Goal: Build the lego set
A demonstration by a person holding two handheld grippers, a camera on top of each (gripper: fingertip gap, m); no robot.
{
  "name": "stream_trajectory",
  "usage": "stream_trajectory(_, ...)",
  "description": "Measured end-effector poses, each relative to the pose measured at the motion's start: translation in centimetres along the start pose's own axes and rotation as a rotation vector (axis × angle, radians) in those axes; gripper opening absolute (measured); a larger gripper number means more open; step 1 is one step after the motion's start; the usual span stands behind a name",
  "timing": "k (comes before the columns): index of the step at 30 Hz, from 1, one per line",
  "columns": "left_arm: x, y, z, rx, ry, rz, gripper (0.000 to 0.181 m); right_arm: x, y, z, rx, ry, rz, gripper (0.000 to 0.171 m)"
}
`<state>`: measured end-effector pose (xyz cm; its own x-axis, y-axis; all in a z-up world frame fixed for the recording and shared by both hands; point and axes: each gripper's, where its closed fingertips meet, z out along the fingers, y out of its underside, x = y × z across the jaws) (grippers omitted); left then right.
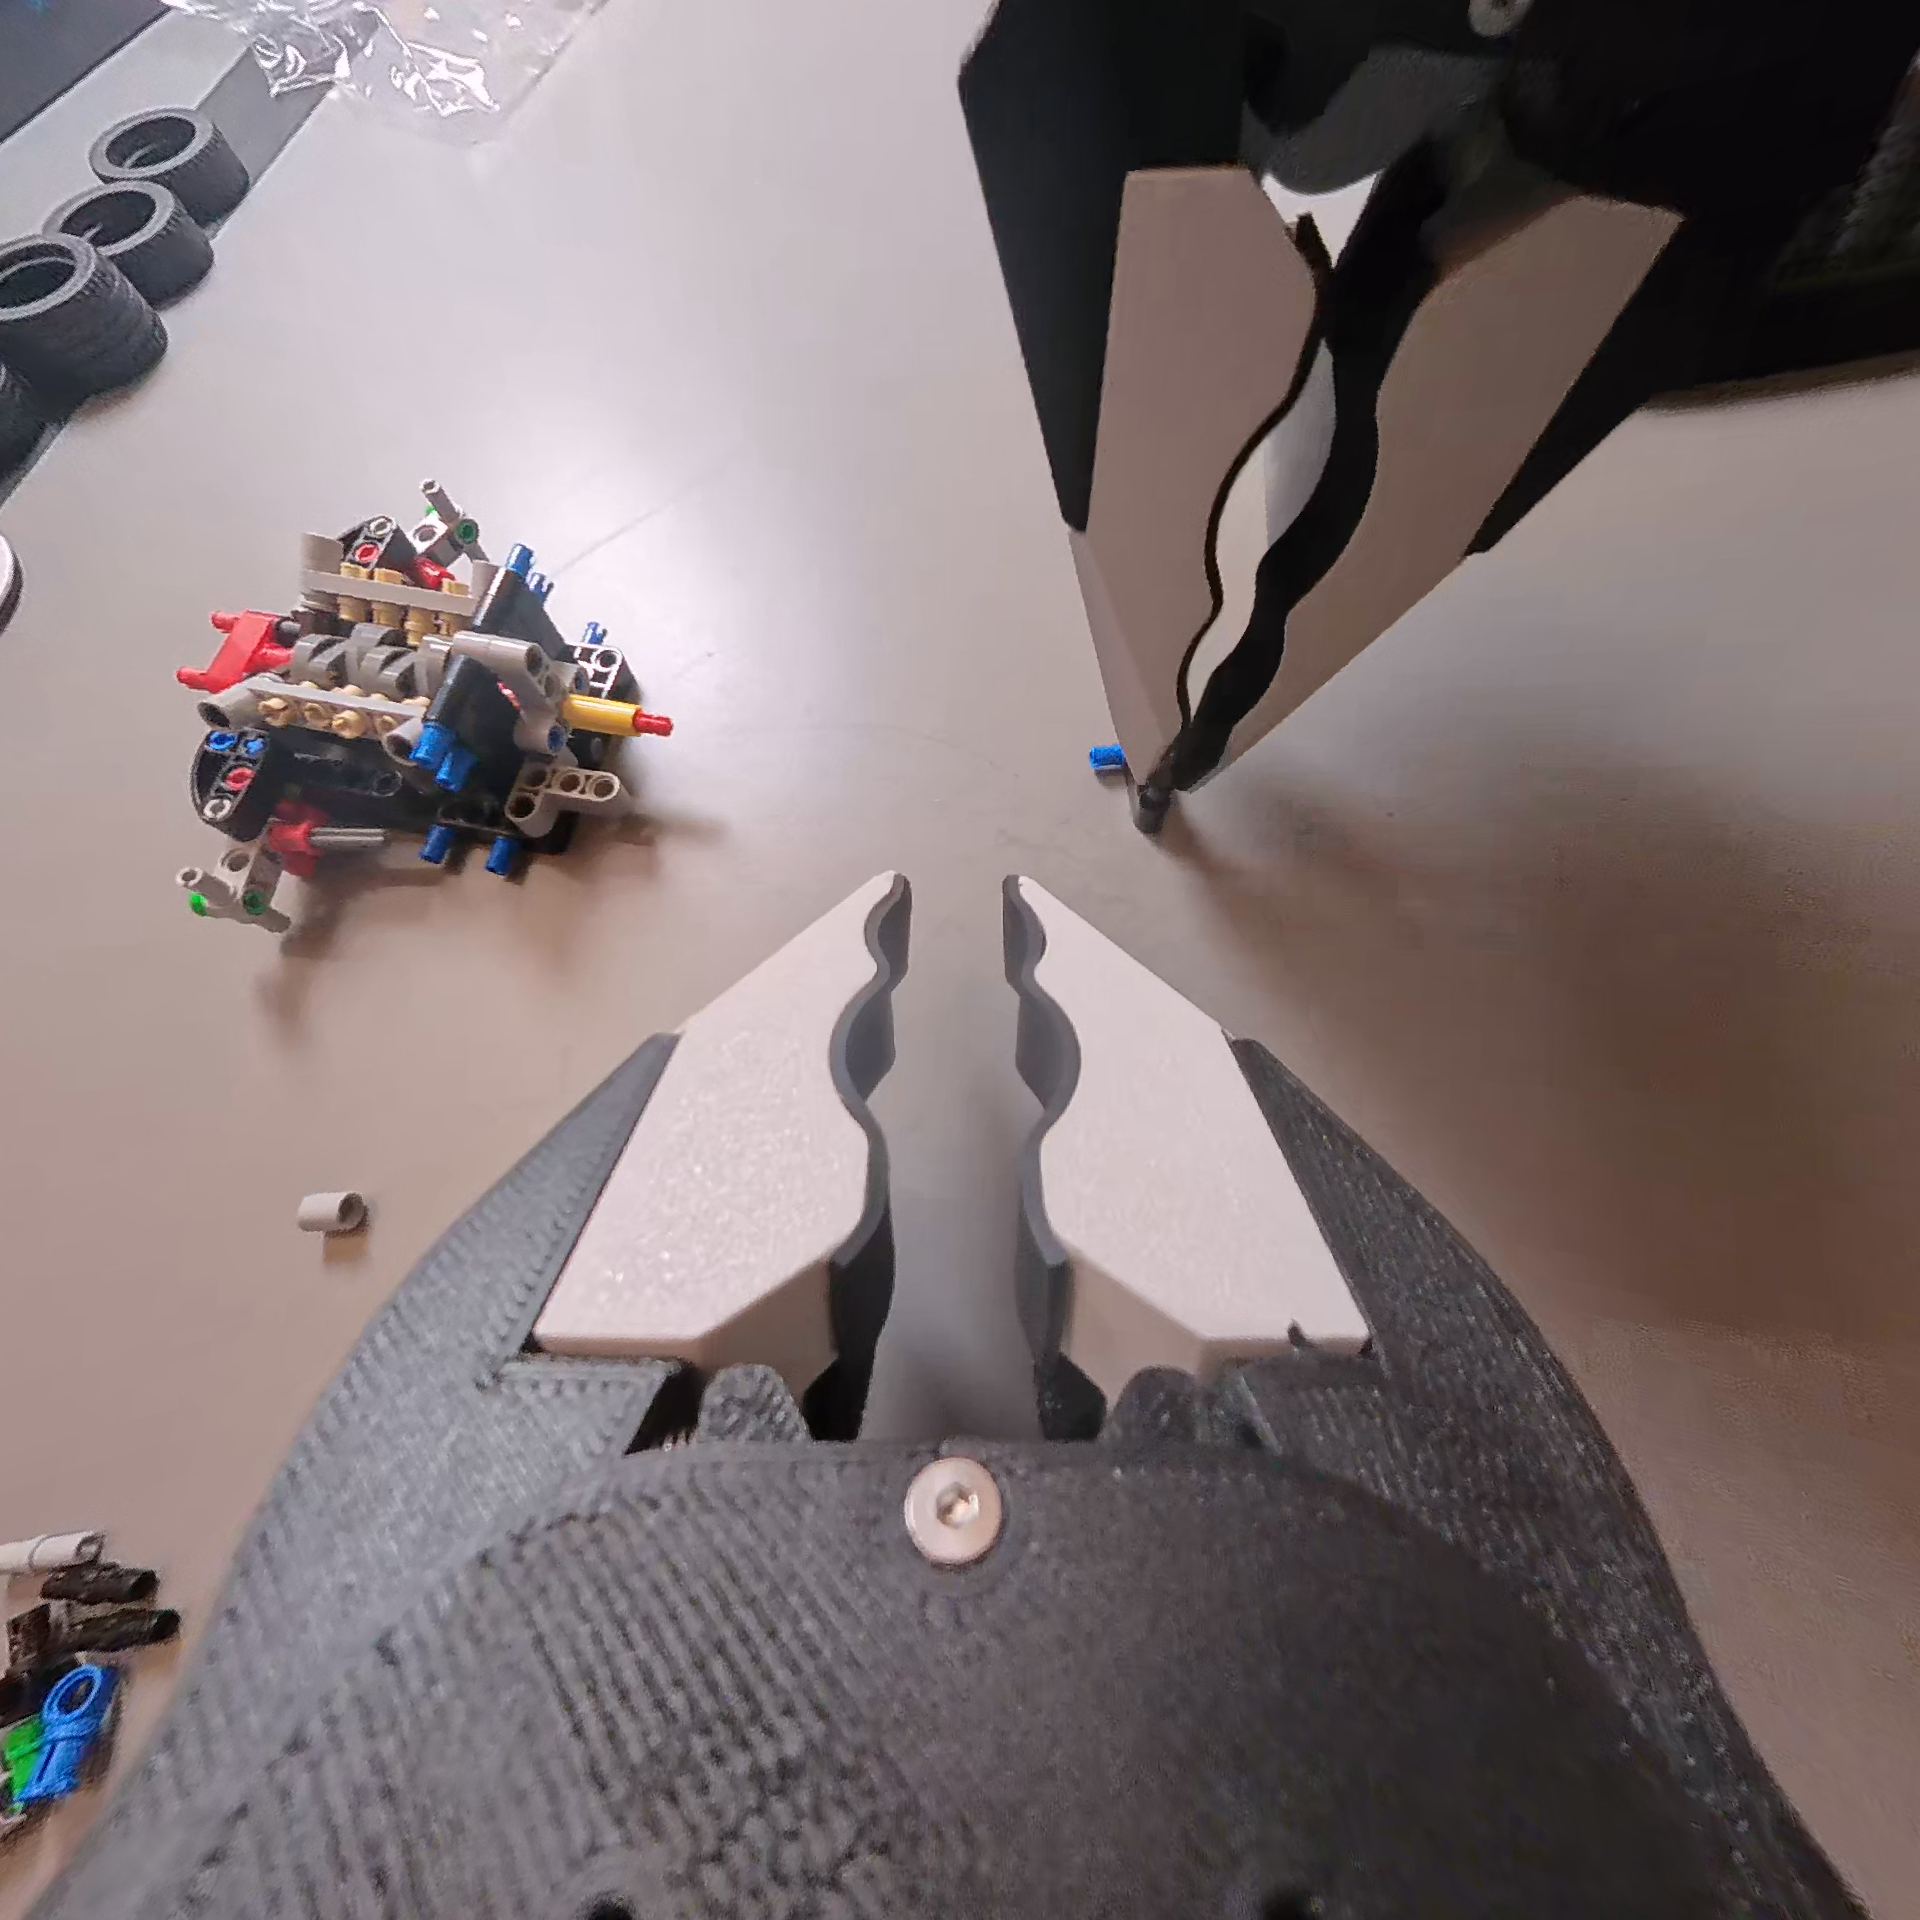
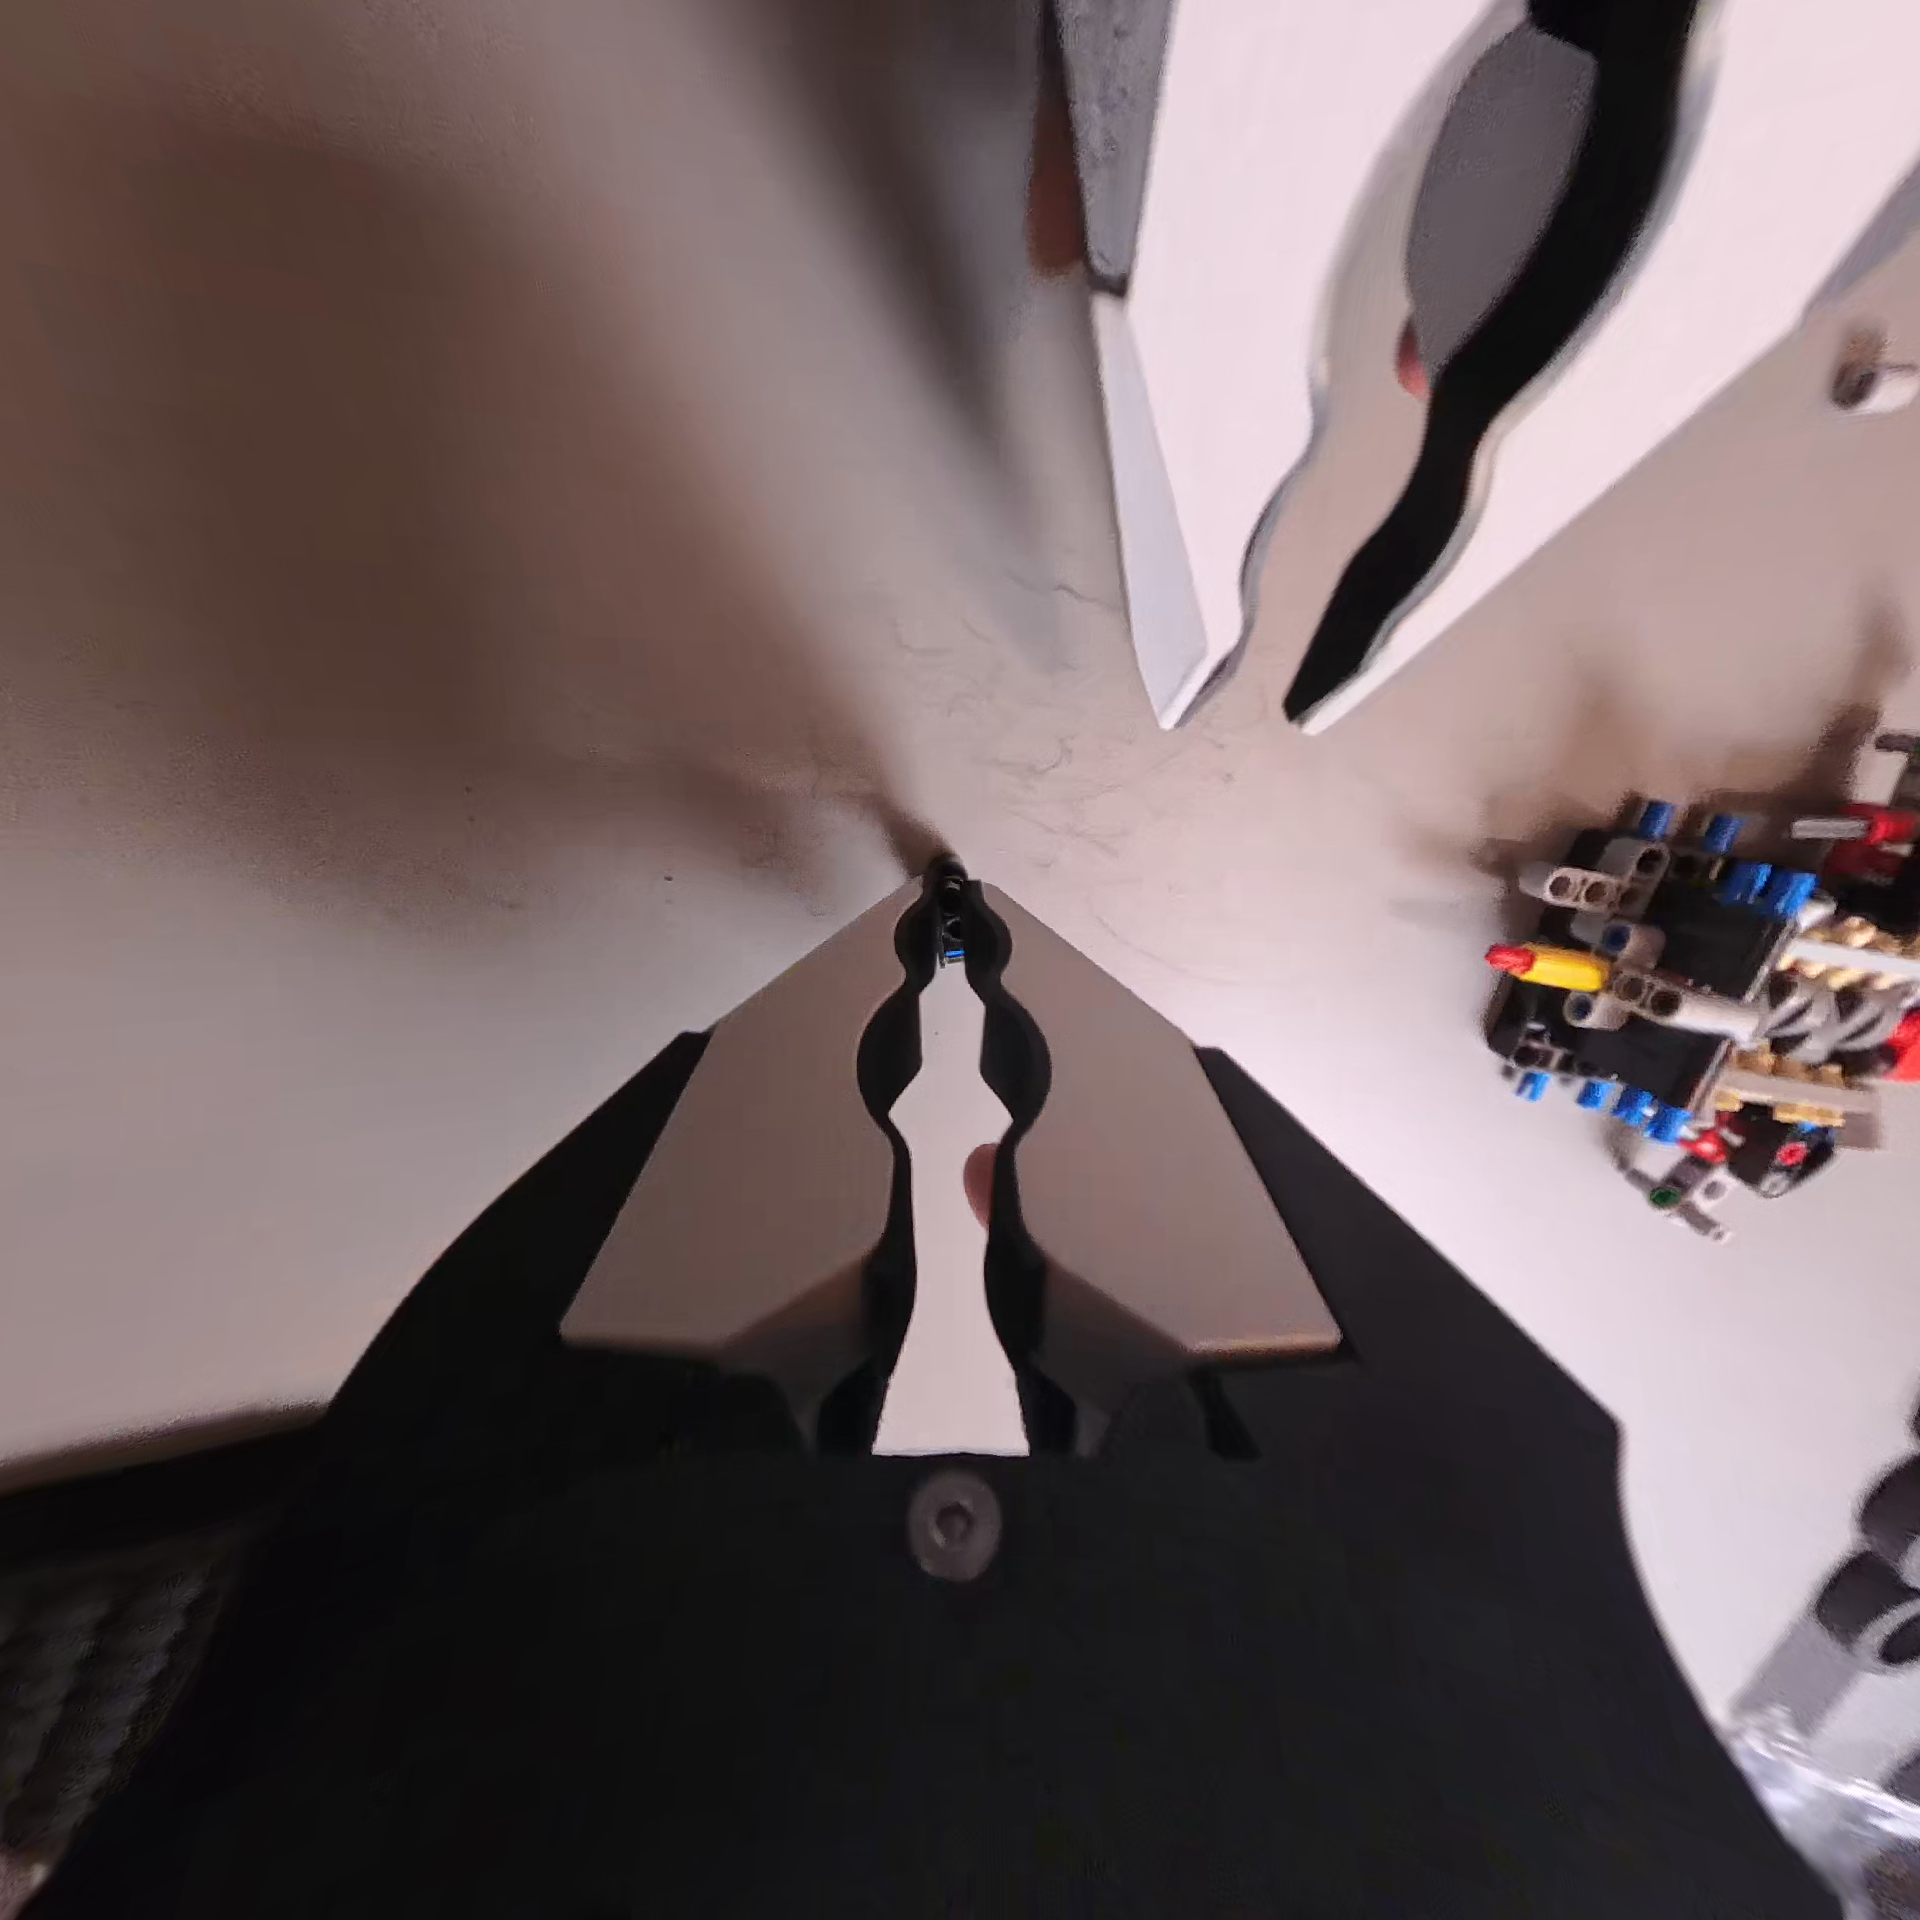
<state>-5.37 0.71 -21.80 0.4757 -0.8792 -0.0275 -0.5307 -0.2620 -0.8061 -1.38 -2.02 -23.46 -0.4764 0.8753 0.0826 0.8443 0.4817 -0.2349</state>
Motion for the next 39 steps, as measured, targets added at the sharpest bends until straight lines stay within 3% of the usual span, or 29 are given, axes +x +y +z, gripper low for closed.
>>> stream_trajectory(6, 1.8, 0.1, 0.8, -0.019, 0.072, 0.028, 0.019, -0.1, 0.2, -0.1, 0.137, 0.022, 0.105, 0.002)
stream_trajectory(22, 5.1, 0.1, 4.2, -0.066, 0.146, 0.087, 0.010, -0.1, 0.1, -0.1, 0.139, 0.053, 0.093, 0.002)
stream_trajectory(39, 5.0, 0.2, 4.3, -0.065, 0.123, 0.098, 0.007, -0.1, 0.2, 0.2, 0.106, 0.021, 0.096, 0.002)
